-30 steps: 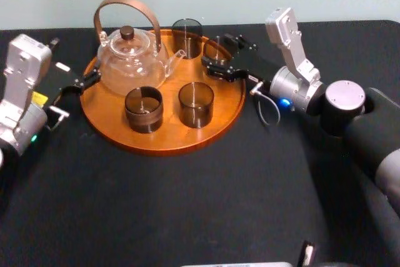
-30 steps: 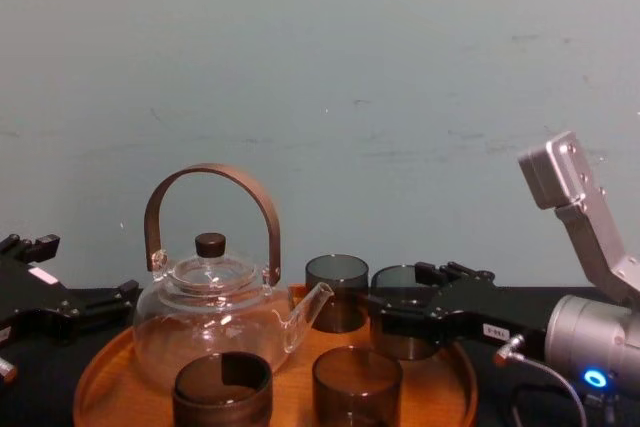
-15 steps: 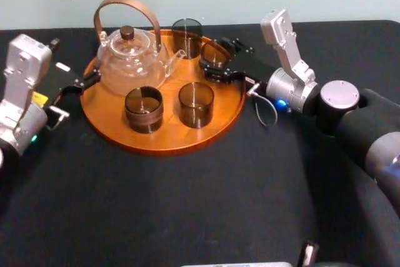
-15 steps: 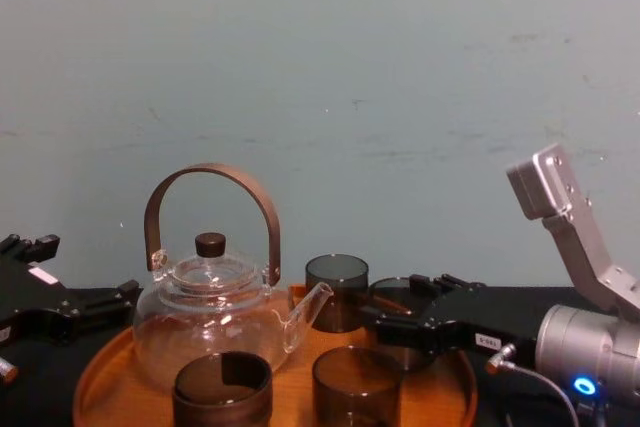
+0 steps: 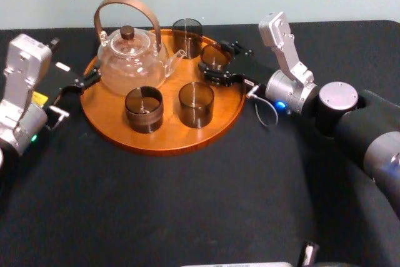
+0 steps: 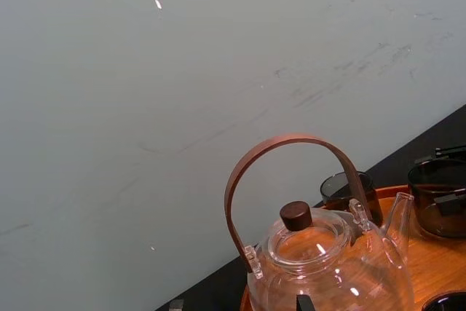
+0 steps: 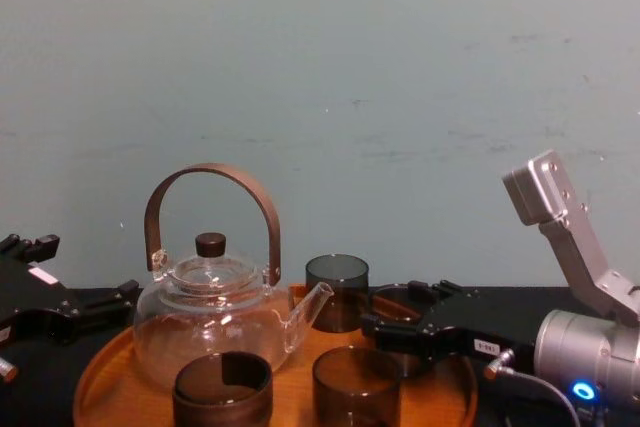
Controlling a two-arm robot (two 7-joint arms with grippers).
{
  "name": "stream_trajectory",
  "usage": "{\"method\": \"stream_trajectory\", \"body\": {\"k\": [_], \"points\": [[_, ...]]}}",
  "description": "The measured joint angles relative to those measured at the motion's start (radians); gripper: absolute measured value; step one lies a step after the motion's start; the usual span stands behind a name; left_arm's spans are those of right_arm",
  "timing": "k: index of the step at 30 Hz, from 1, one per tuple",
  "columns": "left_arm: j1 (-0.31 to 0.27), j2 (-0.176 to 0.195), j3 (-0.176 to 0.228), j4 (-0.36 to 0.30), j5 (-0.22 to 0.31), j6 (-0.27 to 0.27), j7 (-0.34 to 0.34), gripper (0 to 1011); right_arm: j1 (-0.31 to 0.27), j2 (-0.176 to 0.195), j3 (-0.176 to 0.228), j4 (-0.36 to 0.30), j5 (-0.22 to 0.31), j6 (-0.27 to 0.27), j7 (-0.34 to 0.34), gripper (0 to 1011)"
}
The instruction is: Pick up the glass from the table and place it on the tray.
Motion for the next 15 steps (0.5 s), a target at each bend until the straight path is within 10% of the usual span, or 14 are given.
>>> {"method": "stream_trajectory", "body": {"k": [15], "points": [[0.0,0.0,0.0,0.0,0.0,0.0,0.0,1001,-0.032,0.014,0.007,-0.066,0.003,0.034,0.001,1002]]}}
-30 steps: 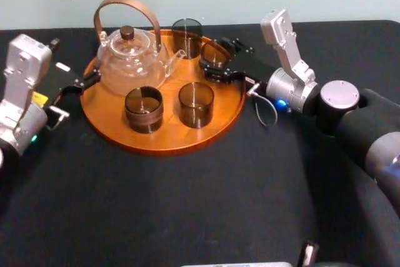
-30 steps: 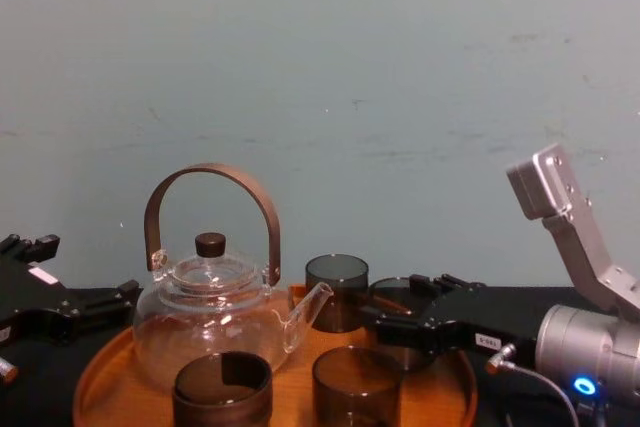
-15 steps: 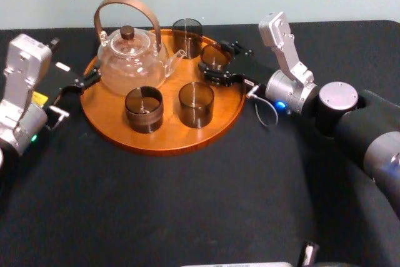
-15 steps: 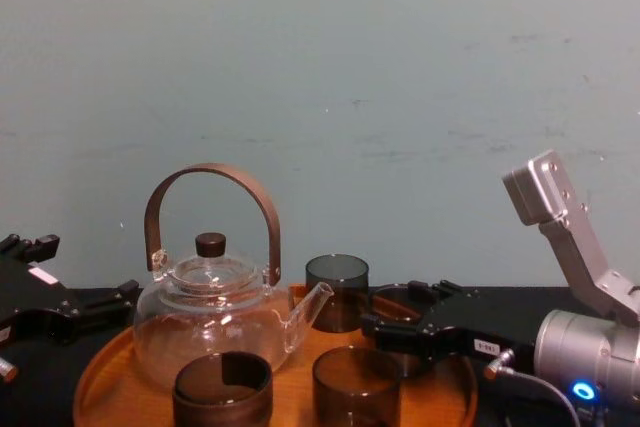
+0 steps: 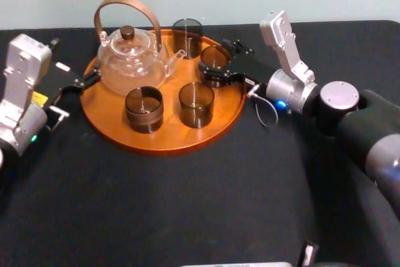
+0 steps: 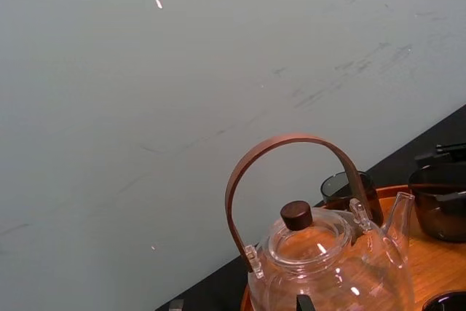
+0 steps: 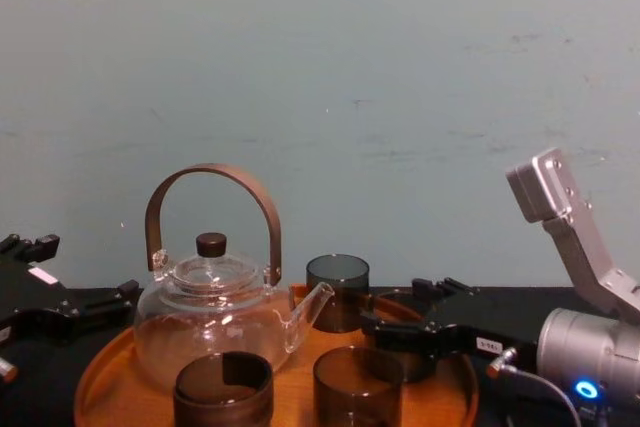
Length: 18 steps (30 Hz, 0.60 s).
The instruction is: Pick up the glass from the table and place it on the tray.
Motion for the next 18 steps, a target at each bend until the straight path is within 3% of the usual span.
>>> {"method": "stream_trajectory", "body": {"k": [9,18], "points": [[0.0,0.0,0.0,0.0,0.0,0.0,0.0,1001,-0.151,0.068,0.009,-0.303,0.007,0.143,-0.025,1002],[0.0,0.0,0.0,0.0,0.0,0.0,0.0,1001,-0.28,0.138,0.016,-0.557,0.038,0.204,-0.052,1002]]}}
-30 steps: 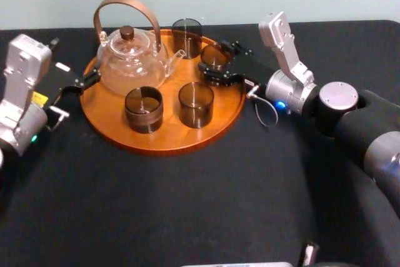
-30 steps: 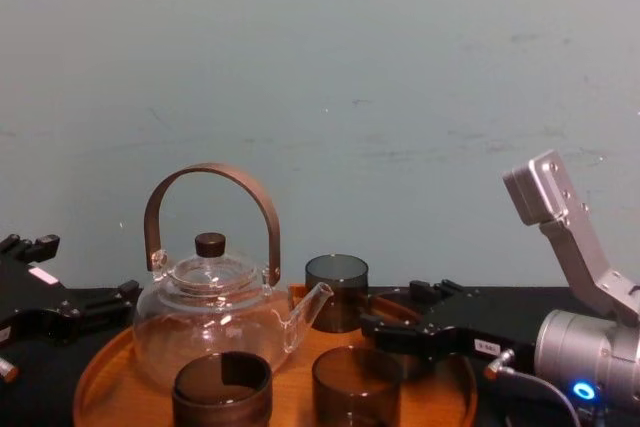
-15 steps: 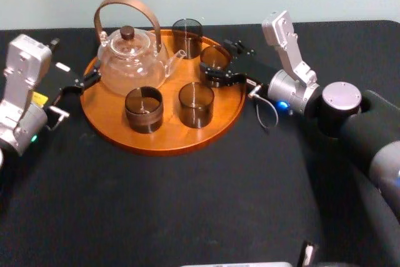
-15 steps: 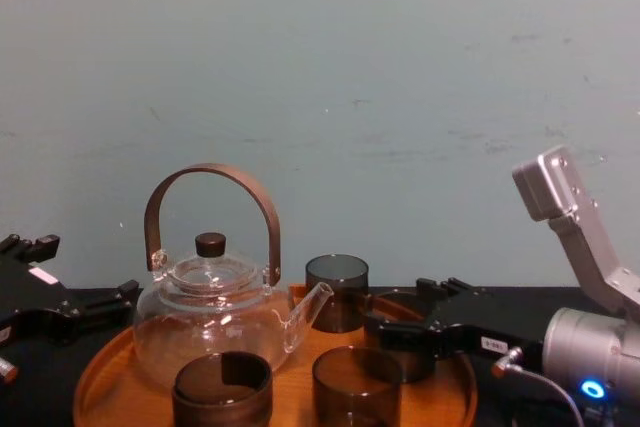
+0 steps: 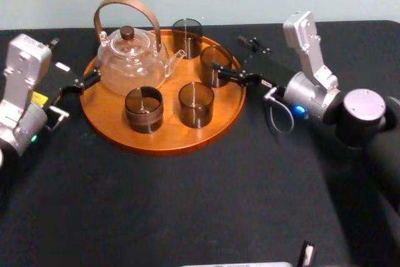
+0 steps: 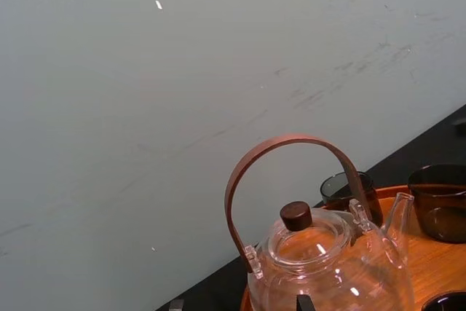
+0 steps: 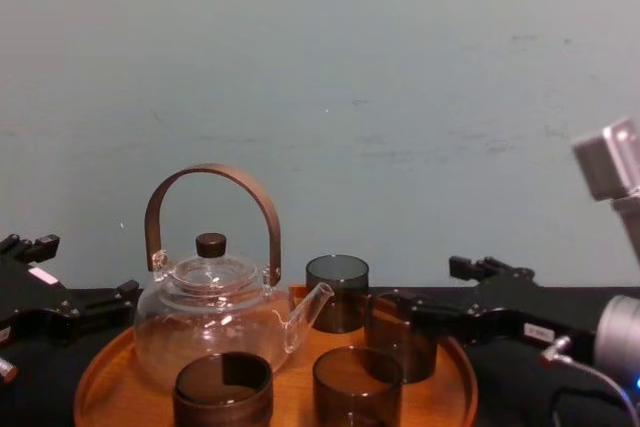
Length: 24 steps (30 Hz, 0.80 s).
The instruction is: Pick up the glass from the table and place it on the tray.
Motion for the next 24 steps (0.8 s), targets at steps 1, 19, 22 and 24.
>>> {"method": "stream_trajectory", "body": {"k": [1,19,22,24], "points": [[0.0,0.0,0.0,0.0,0.0,0.0,0.0,1001,-0.023,0.012,0.003,-0.04,0.007,0.005,-0.005,1002],[0.0,0.0,0.0,0.0,0.0,0.0,0.0,1001,-0.238,0.135,0.032,-0.378,0.069,0.034,-0.067,1003],[0.0,0.0,0.0,0.0,0.0,0.0,0.0,1001,-0.254,0.148,0.034,-0.4,0.076,0.034,-0.077,1002],[0.0,0.0,0.0,0.0,0.0,0.0,0.0,1001,-0.263,0.157,0.035,-0.411,0.082,0.034,-0.083,1003]]}}
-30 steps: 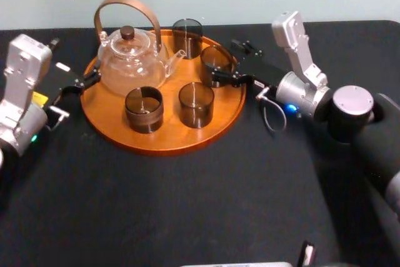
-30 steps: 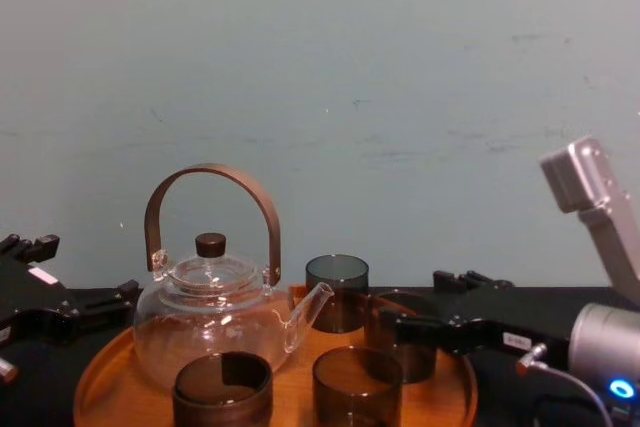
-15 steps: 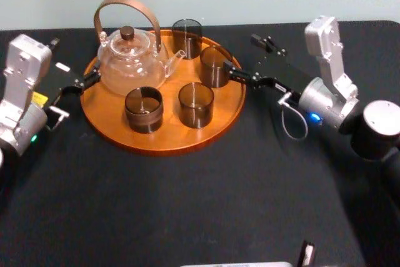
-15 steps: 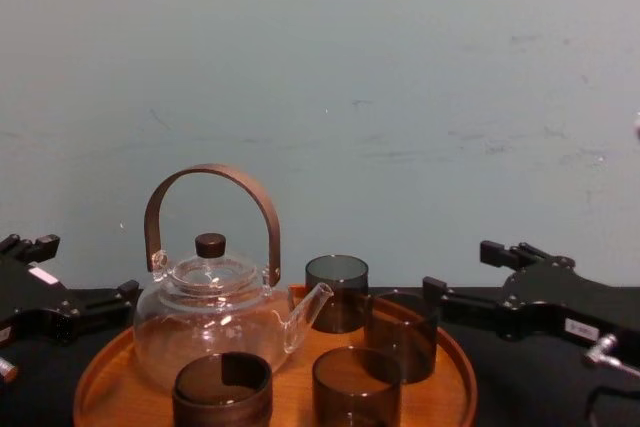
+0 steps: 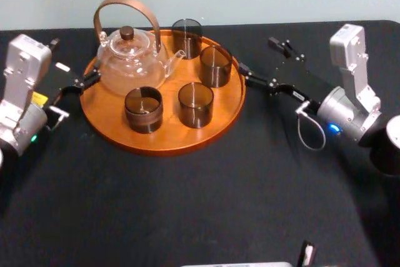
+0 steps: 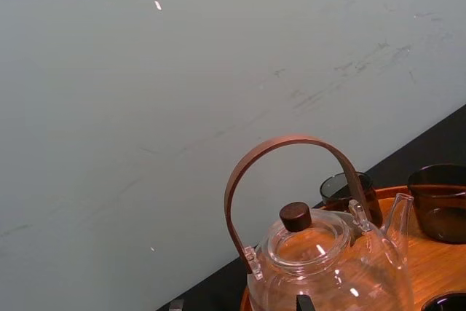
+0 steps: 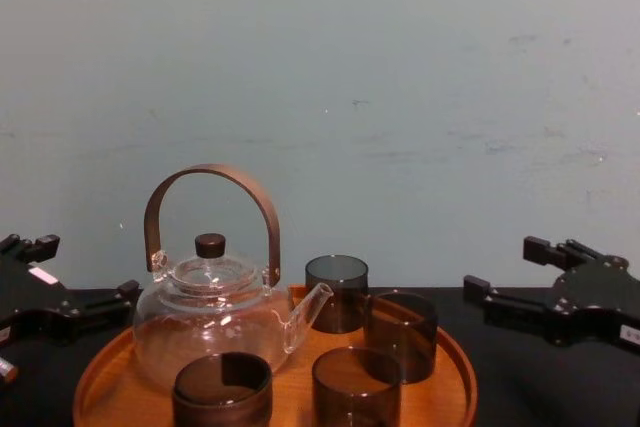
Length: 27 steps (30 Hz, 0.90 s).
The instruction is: Pick up the glass from the table and place it on the tray.
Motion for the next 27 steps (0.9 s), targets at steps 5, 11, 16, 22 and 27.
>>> {"method": "stream_trajectory", "body": {"k": [5,11,16,22,27], "points": [[0.0,0.0,0.0,0.0,0.0,0.0,0.0,1002,-0.018,0.014,0.009,-0.016,0.009,-0.005,-0.021,1002],[0.0,0.0,0.0,0.0,0.0,0.0,0.0,1001,-0.038,0.024,0.027,-0.028,0.016,-0.009,-0.047,1003],[0.0,0.0,0.0,0.0,0.0,0.0,0.0,1001,-0.062,0.031,0.051,-0.041,0.023,-0.017,-0.069,1002],[0.0,0.0,0.0,0.0,0.0,0.0,0.0,1001,-0.095,0.04,0.087,-0.055,0.027,-0.03,-0.101,1002],[0.0,0.0,0.0,0.0,0.0,0.0,0.0,1001,-0.113,0.043,0.118,-0.053,0.017,-0.04,-0.127,1002]]}}
